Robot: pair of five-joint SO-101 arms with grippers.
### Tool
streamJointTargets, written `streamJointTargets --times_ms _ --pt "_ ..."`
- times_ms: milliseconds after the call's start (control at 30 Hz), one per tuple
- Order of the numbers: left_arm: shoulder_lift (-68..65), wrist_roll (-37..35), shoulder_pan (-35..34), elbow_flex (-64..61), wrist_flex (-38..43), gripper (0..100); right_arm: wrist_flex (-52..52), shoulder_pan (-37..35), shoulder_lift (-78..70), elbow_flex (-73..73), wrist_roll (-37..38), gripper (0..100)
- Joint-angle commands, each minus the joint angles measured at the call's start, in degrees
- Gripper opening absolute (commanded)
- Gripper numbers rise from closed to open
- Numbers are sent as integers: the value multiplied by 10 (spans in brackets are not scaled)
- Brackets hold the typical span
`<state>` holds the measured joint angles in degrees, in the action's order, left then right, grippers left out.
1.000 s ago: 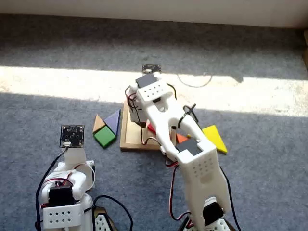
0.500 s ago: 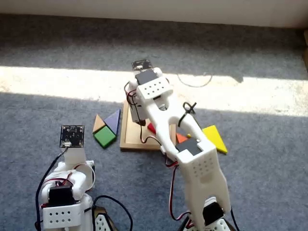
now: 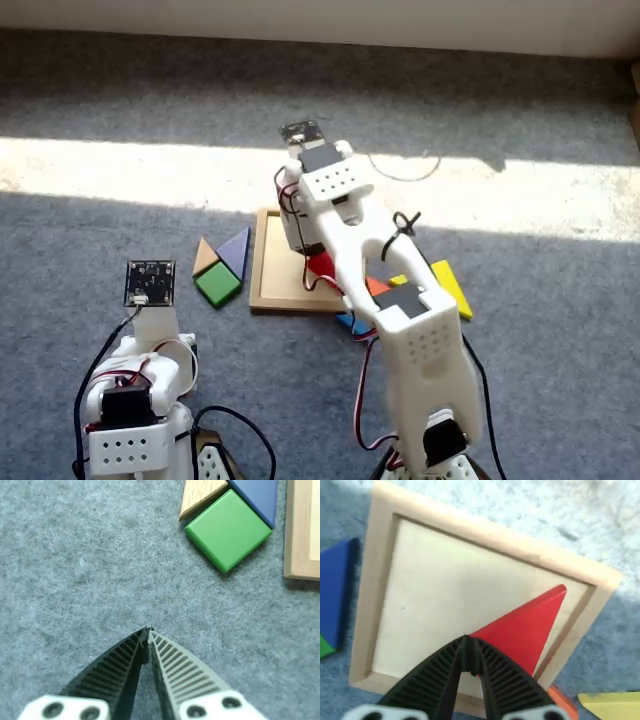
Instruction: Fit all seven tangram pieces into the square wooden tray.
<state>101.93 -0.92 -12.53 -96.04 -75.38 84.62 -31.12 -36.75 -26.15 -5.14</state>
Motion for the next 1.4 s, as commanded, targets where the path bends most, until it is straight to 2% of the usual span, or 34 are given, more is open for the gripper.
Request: streamJointTargets --times_ms 0,267,600,1100,1367 --pt "21 4 0 -11 -3 6 -9 32 10 -2 7 4" --pt "21 4 0 -11 -3 6 -7 52 12 -7 8 4" --pt "21 4 0 -11 -3 6 -8 27 8 0 8 4" --pt "21 4 0 -11 -3 6 -4 95 -51 24 8 4" --pt "21 4 0 -11 -3 6 -3 118 14 29 8 4"
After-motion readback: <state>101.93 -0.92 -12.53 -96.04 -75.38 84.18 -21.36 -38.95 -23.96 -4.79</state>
